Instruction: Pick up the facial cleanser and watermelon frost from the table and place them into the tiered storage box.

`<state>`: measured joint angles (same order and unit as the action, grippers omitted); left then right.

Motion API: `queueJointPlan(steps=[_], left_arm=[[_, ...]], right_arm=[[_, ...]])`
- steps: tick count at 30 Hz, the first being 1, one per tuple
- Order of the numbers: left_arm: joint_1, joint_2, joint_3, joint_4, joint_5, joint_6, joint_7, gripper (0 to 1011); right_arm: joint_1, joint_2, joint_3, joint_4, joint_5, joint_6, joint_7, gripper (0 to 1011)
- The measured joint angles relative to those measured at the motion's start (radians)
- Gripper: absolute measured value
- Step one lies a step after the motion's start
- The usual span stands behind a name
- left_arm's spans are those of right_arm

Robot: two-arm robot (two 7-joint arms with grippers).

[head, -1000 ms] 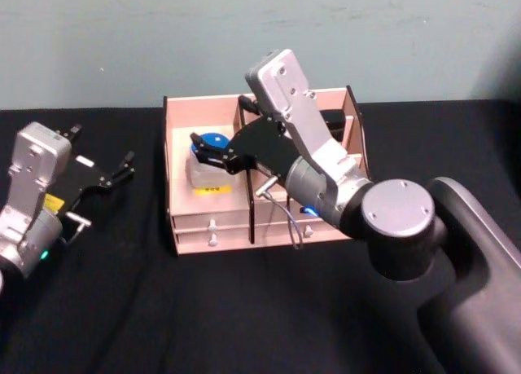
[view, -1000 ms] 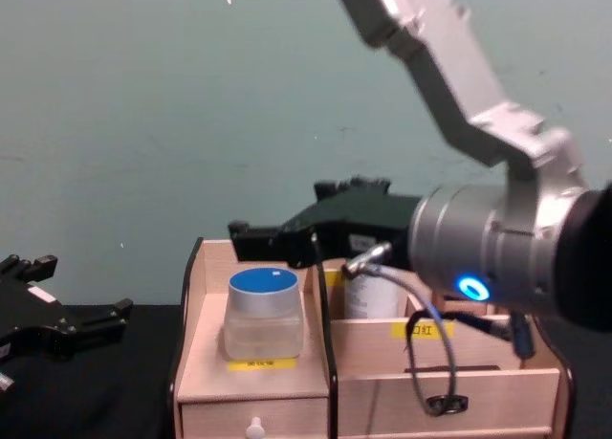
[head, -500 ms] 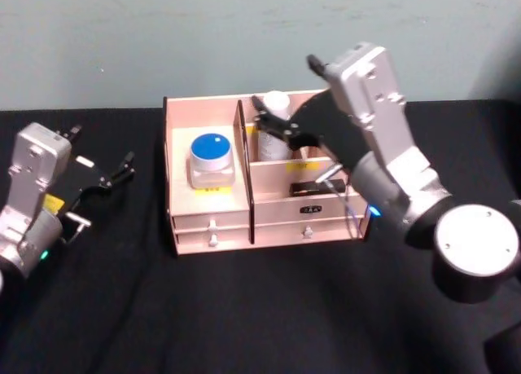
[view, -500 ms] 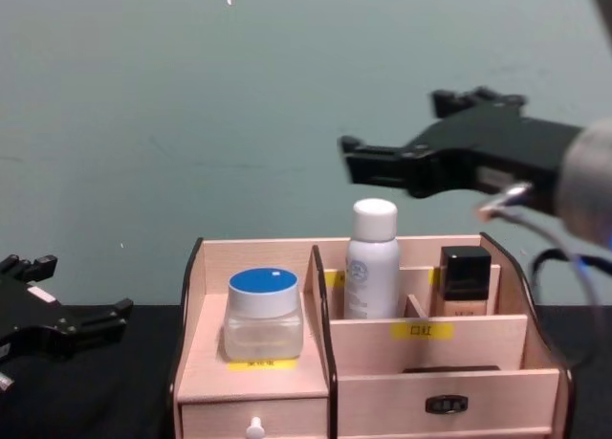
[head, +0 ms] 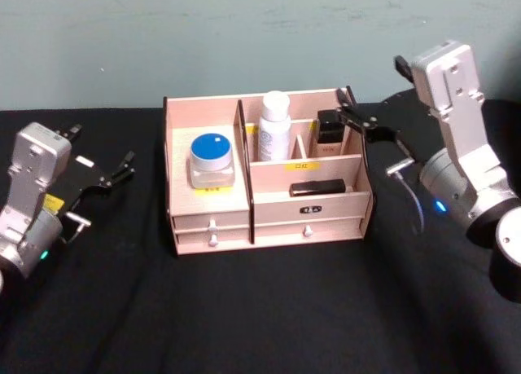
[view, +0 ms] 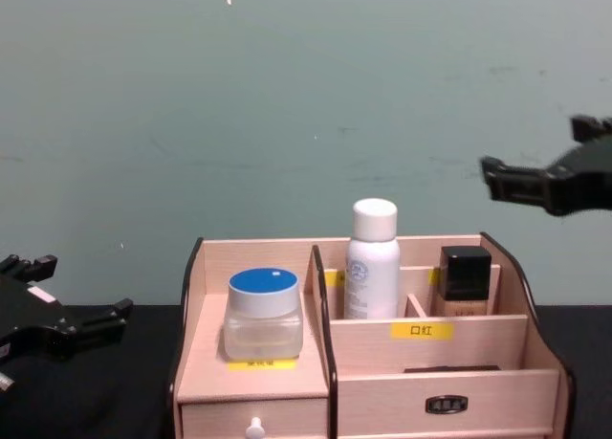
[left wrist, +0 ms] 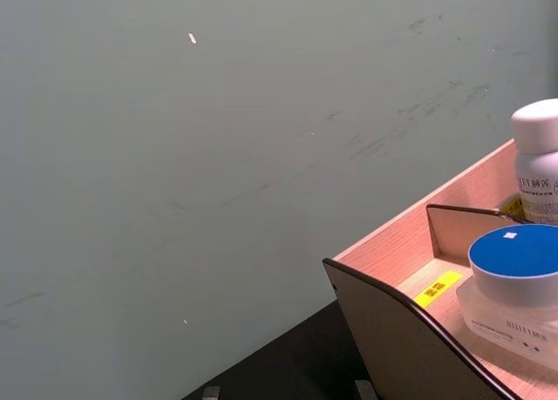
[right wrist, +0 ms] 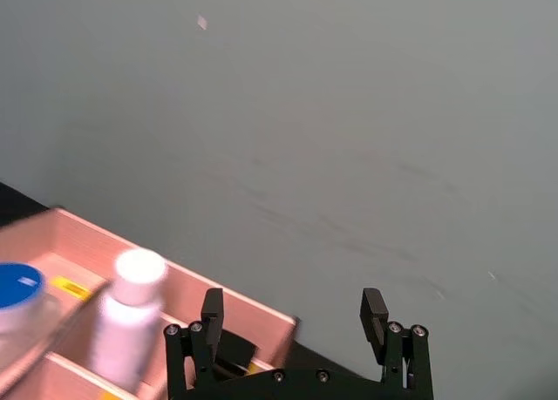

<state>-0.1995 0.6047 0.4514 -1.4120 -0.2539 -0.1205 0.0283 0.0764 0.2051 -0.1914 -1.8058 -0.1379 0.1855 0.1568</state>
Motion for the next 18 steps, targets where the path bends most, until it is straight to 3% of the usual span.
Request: queueJointPlan(steps=[8,18], left_arm=[[0.000,0.000,0.000,0.000,0.000,0.000,0.000,1001],[0.000,0.000,0.000,0.000,0.000,0.000,0.000,1001]], right_arm=[[0.018,-0.029,0.060,0.095,-0.008,0.000,-0.040,1003],[0.045,-0.056,0.095,0.204,-0.018,0.020,-0.048,1002]])
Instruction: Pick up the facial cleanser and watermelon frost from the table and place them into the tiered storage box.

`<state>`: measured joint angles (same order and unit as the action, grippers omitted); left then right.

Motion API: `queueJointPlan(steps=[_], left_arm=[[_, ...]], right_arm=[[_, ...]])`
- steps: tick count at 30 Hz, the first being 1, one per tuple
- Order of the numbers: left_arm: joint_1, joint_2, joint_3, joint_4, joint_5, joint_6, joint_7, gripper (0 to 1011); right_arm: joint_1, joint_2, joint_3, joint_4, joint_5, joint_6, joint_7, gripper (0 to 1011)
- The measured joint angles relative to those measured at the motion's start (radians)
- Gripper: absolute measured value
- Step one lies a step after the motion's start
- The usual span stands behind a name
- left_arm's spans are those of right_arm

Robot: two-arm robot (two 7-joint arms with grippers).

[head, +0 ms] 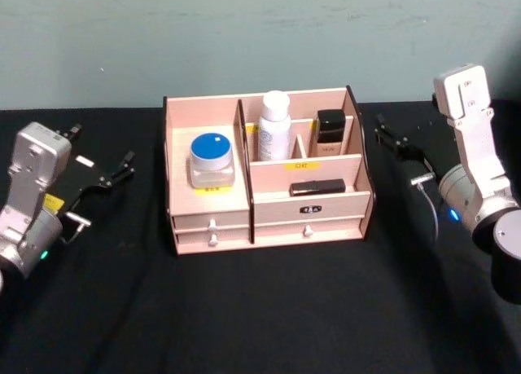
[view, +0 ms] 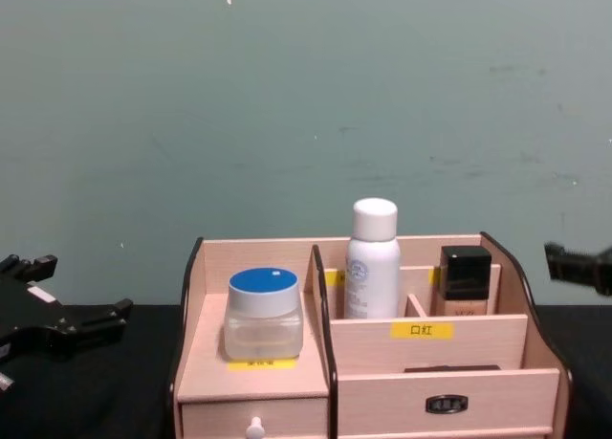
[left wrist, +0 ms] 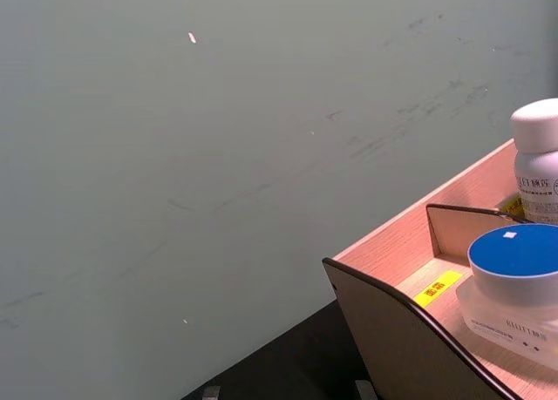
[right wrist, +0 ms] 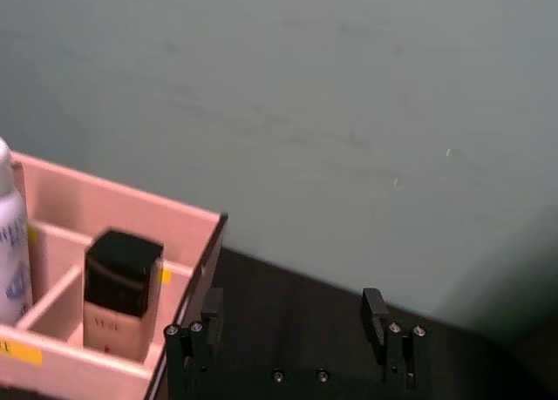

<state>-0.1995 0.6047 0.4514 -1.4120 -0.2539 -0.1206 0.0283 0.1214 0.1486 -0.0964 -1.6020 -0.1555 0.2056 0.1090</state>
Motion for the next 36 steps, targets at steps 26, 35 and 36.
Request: queueJointPlan(steps=[26,35,36], left_arm=[[0.000,0.000,0.000,0.000,0.000,0.000,0.000,1001],[0.000,0.000,0.000,0.000,0.000,0.000,0.000,1001],[0.000,0.000,0.000,0.000,0.000,0.000,0.000,1001]], right_arm=[[-0.001,0.001,-0.001,-0.004,0.002,0.000,0.001,1003],[-0.001,0.002,-0.001,-0.005,0.002,-0.001,0.000,1002],[-0.001,0.002,-0.001,-0.005,0.002,-0.001,0.000,1002]])
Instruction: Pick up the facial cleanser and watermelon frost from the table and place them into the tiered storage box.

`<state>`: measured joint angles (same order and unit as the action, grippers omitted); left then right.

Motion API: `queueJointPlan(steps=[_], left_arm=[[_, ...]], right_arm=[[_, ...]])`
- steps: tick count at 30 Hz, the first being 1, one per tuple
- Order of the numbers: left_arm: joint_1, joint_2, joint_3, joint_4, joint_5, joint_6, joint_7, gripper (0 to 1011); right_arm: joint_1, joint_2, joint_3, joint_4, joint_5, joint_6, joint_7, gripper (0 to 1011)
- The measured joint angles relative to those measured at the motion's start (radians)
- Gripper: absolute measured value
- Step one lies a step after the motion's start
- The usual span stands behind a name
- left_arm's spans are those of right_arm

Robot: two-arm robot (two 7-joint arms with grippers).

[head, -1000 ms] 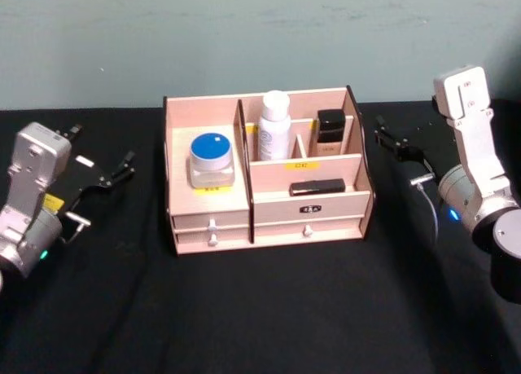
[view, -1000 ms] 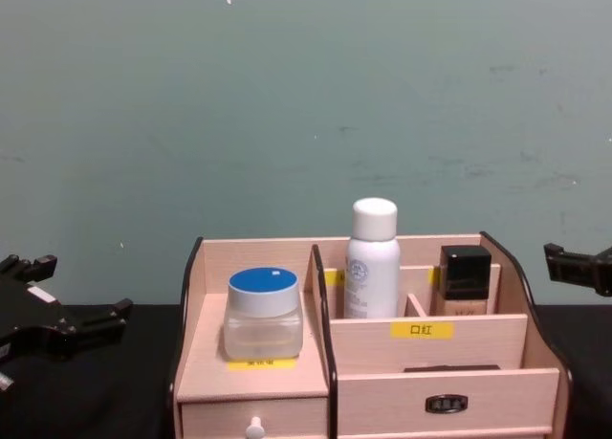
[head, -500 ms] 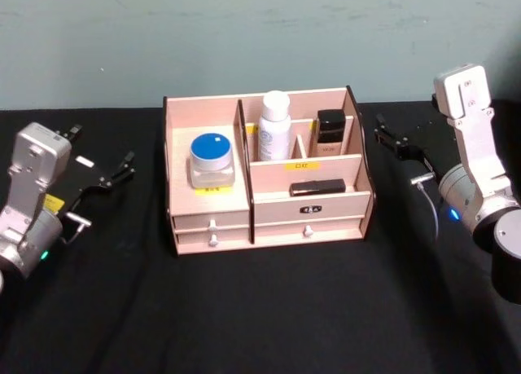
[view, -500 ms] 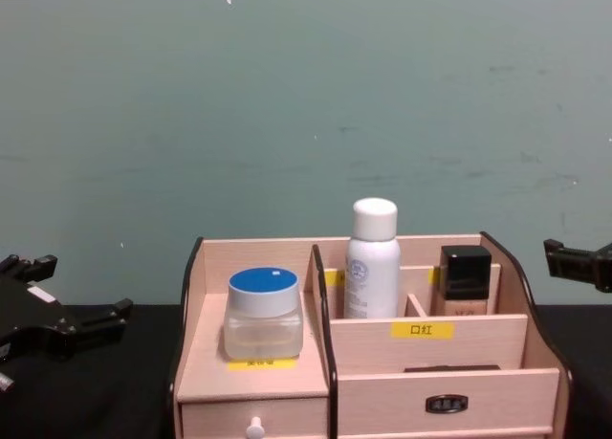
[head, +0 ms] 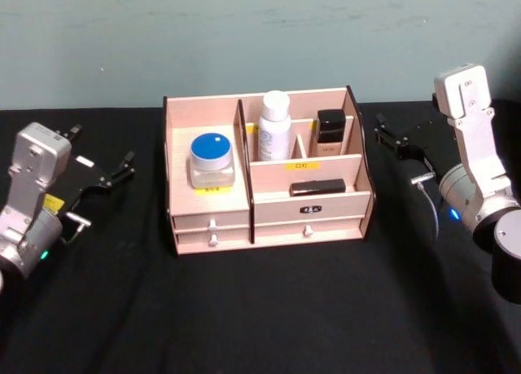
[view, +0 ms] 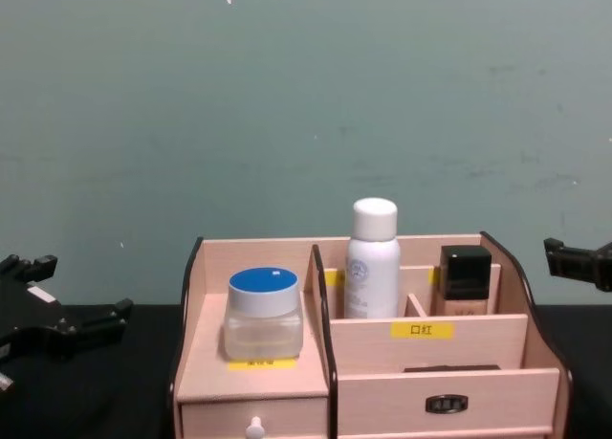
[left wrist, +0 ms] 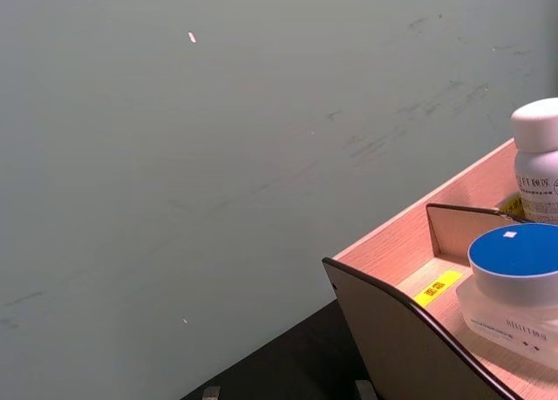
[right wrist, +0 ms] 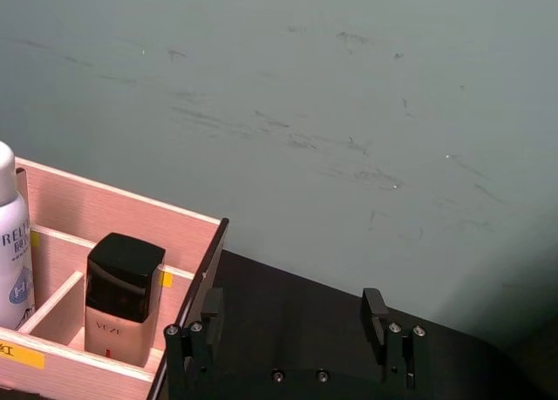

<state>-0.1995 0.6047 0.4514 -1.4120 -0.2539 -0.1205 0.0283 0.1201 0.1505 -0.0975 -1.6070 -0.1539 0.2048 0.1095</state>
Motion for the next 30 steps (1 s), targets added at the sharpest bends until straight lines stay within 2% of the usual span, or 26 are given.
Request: queueJointPlan(steps=[30], left_arm=[[0.000,0.000,0.000,0.000,0.000,0.000,0.000,1001]], right_arm=[[0.000,0.000,0.000,-0.001,0.000,0.000,0.000,1003]])
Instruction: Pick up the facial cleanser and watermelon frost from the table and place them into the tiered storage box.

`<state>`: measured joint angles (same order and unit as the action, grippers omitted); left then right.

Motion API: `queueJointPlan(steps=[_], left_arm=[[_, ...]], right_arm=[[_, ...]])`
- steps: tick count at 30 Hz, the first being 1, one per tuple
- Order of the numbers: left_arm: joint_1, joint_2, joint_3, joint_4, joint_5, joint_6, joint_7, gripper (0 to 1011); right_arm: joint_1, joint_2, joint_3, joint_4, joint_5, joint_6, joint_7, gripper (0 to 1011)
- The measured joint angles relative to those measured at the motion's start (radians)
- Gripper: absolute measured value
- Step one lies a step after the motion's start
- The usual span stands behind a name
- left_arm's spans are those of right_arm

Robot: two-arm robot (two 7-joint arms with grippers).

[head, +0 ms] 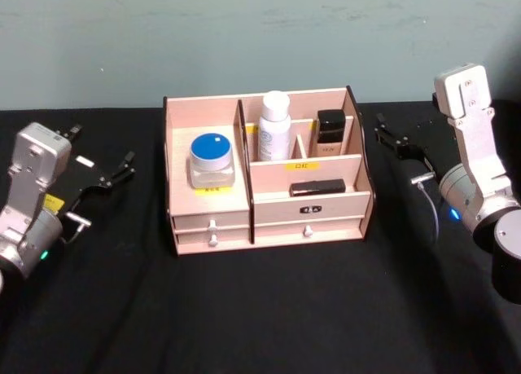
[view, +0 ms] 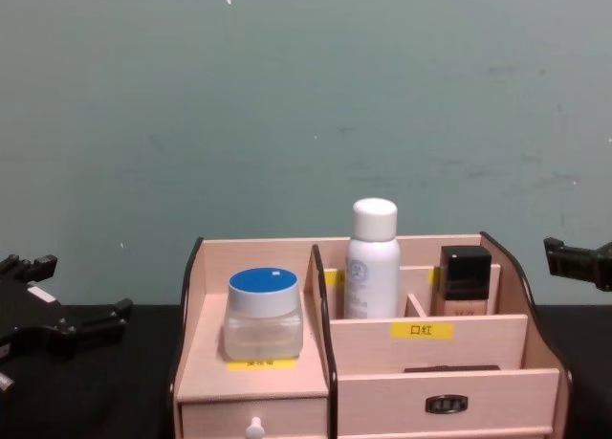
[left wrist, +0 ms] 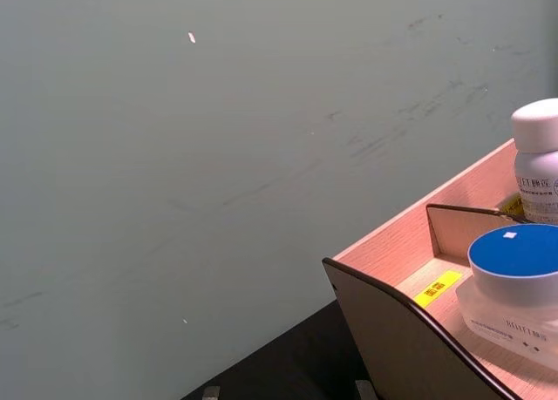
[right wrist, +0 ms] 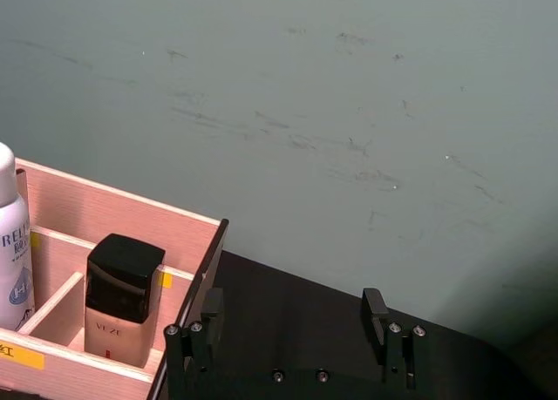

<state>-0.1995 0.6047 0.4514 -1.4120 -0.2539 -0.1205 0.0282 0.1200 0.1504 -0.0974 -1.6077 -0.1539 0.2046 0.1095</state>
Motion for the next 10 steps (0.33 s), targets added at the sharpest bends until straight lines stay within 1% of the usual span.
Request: queueJointPlan(steps=[10], left_arm=[[0.000,0.000,0.000,0.000,0.000,0.000,0.000,1001]], right_arm=[[0.000,0.000,0.000,0.000,0.000,0.000,0.000,1003]])
